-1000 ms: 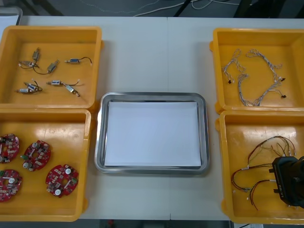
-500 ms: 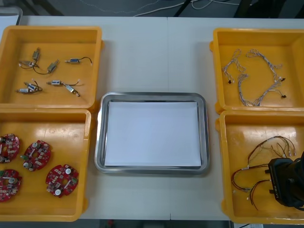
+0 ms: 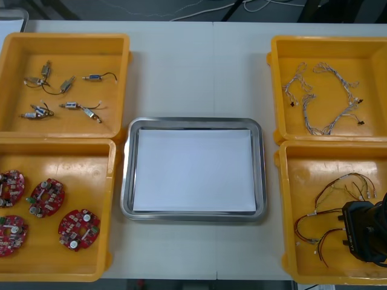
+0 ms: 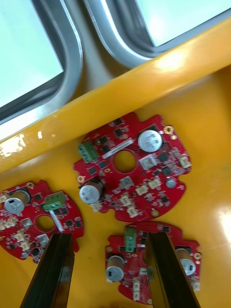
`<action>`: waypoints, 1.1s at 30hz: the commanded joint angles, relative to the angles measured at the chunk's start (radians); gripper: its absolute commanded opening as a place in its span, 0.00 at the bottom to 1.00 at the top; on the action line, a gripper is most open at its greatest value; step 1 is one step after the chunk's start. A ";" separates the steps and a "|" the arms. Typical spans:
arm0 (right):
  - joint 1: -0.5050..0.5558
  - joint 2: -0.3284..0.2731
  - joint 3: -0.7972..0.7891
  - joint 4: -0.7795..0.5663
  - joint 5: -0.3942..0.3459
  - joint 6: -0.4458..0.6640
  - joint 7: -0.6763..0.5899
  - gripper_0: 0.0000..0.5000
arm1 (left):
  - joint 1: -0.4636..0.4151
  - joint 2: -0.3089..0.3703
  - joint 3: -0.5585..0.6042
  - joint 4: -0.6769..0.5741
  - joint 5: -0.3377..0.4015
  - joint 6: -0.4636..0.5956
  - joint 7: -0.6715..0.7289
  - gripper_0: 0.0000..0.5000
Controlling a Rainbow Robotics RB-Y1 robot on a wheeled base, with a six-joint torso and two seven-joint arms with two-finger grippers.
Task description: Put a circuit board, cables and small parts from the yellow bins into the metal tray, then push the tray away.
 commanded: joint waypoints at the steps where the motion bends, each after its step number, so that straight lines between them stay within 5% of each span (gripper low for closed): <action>1: 0.013 0.018 0.024 0.015 0.010 -0.013 0.024 0.88 | -0.073 -0.013 0.016 -0.007 0.020 0.011 -0.058 0.87; 2: 0.013 0.018 0.024 0.013 0.010 -0.011 0.024 0.67 | -0.084 -0.019 0.012 0.000 0.023 0.011 -0.064 0.87; 3: 0.010 0.018 0.024 0.015 0.010 -0.010 0.024 0.31 | -0.094 -0.025 0.008 0.005 0.024 0.011 -0.070 0.87; 4: 0.010 0.018 0.024 0.015 0.010 -0.010 0.024 0.17 | -0.102 -0.030 0.003 0.010 0.026 0.011 -0.075 0.87; 6: 0.010 0.018 0.024 0.015 0.010 -0.010 0.024 0.03 | -0.110 -0.039 -0.001 0.011 0.027 0.011 -0.083 0.87; 19: -0.010 0.010 0.022 0.010 0.007 -0.004 0.060 0.00 | -0.094 -0.080 -0.015 0.019 0.061 0.009 -0.204 0.87; 33: -0.066 -0.042 -0.067 -0.139 -0.088 0.202 0.113 0.00 | -0.045 -0.083 0.000 0.086 0.069 -0.055 -0.275 0.87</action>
